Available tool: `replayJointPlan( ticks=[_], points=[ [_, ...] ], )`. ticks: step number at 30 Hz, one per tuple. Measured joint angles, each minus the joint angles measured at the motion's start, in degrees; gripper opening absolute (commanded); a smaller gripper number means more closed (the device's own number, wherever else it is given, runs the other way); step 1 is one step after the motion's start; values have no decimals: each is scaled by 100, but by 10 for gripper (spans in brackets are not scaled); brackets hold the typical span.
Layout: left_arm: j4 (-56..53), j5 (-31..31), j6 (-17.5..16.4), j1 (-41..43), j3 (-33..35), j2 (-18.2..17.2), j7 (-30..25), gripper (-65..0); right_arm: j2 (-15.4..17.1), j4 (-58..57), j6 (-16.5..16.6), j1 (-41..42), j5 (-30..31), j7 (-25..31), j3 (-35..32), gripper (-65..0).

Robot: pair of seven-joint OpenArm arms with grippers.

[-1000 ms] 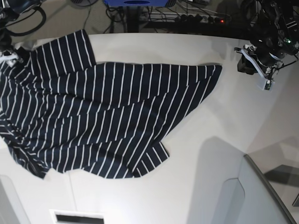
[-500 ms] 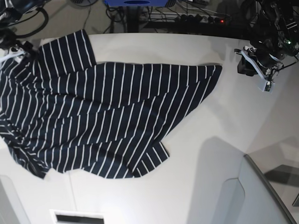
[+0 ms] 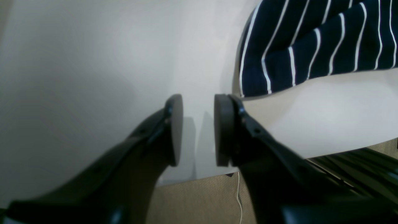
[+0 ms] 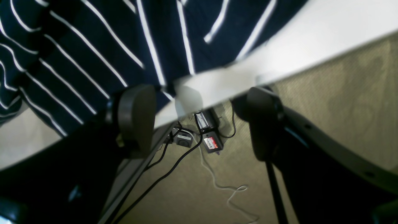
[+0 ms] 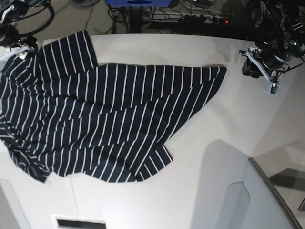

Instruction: Layout the t-shirt on the table in an organized manner, then fold the t-shirt properly

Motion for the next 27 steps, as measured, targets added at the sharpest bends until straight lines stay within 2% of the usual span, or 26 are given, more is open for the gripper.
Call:
replayJointPlan(
  ticks=[7, 18, 20, 27],
  points=[
    [0, 2, 2, 0, 0, -44, -2, -489, -107, -267, 4, -15, 44, 42, -407, -219],
    [0, 11, 0, 33, -22, -33, -2, -490, -79, -730, 28, 15, 151, 181, -411, -228],
    [0, 15, 0, 33, -22, -35, 0, -490, -79, -737, 26, 17, 149, 186, -411, -284],
    [0, 13, 0, 28, -9, -26, 0, -490, -98, -791, 22, 28, 90, 81, -415, -581]
  ],
)
